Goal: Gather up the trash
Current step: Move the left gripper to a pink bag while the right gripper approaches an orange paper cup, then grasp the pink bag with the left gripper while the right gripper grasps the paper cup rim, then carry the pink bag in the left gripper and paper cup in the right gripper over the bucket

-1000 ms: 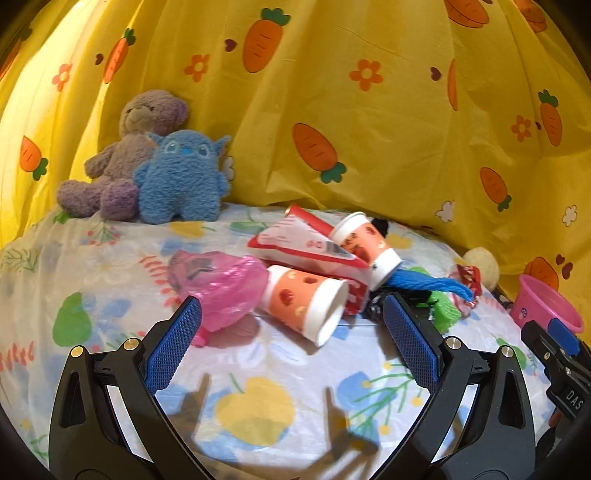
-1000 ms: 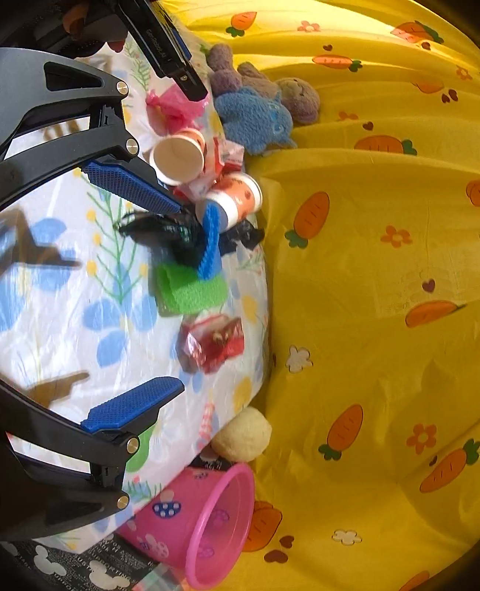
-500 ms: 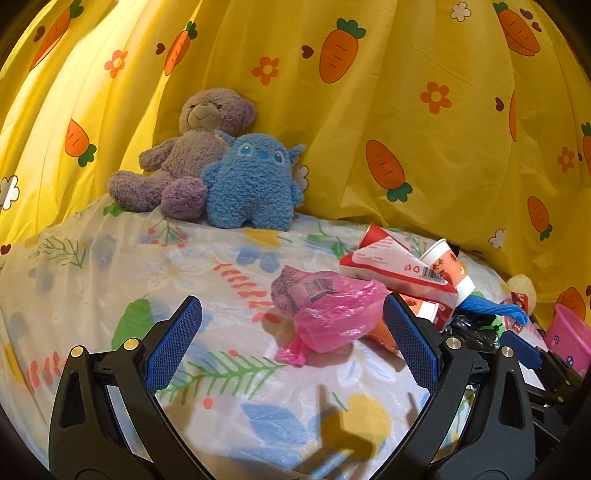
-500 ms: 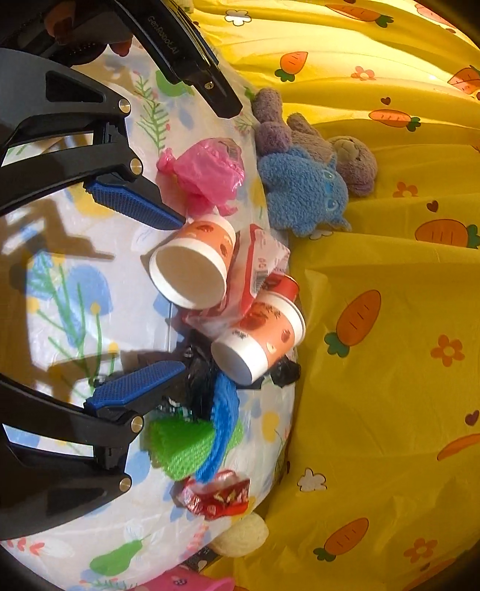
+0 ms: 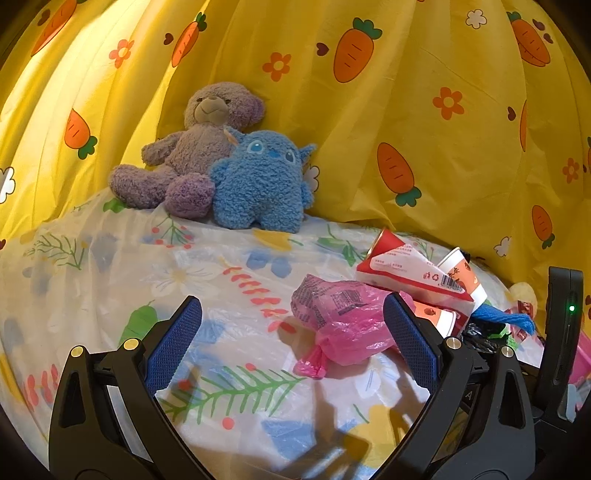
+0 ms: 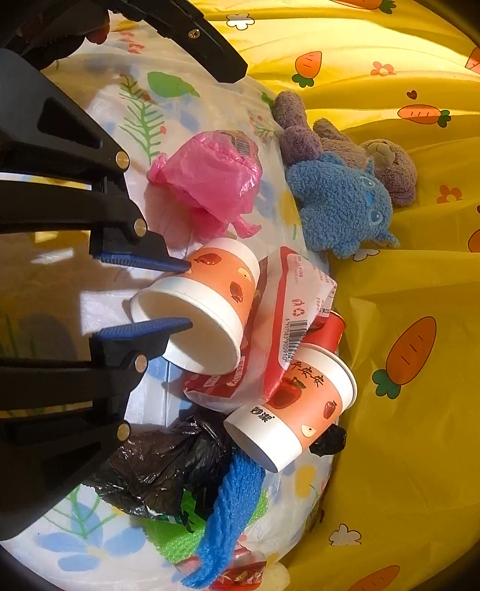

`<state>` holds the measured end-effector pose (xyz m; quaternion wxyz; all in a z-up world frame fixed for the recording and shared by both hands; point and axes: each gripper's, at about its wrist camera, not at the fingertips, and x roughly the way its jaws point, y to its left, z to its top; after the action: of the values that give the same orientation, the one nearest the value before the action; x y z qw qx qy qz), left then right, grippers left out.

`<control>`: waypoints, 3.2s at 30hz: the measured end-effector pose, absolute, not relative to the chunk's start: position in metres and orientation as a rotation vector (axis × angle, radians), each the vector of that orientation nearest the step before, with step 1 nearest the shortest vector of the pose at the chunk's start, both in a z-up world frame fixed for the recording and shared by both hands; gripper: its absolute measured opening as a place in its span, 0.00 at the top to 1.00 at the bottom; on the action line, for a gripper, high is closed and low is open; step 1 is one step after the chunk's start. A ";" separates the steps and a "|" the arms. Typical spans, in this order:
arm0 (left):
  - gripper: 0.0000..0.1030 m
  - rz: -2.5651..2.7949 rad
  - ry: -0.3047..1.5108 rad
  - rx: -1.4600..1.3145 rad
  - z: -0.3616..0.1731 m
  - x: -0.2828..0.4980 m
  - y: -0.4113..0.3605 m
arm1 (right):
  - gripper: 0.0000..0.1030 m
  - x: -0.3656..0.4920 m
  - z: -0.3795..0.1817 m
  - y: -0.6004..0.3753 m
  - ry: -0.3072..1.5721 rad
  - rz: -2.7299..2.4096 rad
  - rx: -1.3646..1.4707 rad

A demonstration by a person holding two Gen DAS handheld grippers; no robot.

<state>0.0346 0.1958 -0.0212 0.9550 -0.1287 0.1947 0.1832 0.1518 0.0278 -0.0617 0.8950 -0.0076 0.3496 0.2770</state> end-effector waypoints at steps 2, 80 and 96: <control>0.06 0.357 0.403 -0.250 -0.022 0.038 0.192 | 0.91 0.150 -0.061 0.027 0.720 0.583 -0.021; 0.83 -0.365 0.464 -0.044 0.009 0.107 -0.086 | 0.96 0.064 -0.007 -0.249 0.411 0.169 0.080; 0.83 -0.626 0.436 -0.005 0.027 0.150 -0.190 | 0.96 0.089 0.011 -0.346 0.360 -0.093 0.122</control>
<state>0.1498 -0.1897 0.0273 0.9281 -0.0025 0.2128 -0.3055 0.0887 -0.3457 0.0113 0.9809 0.0608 0.1787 -0.0464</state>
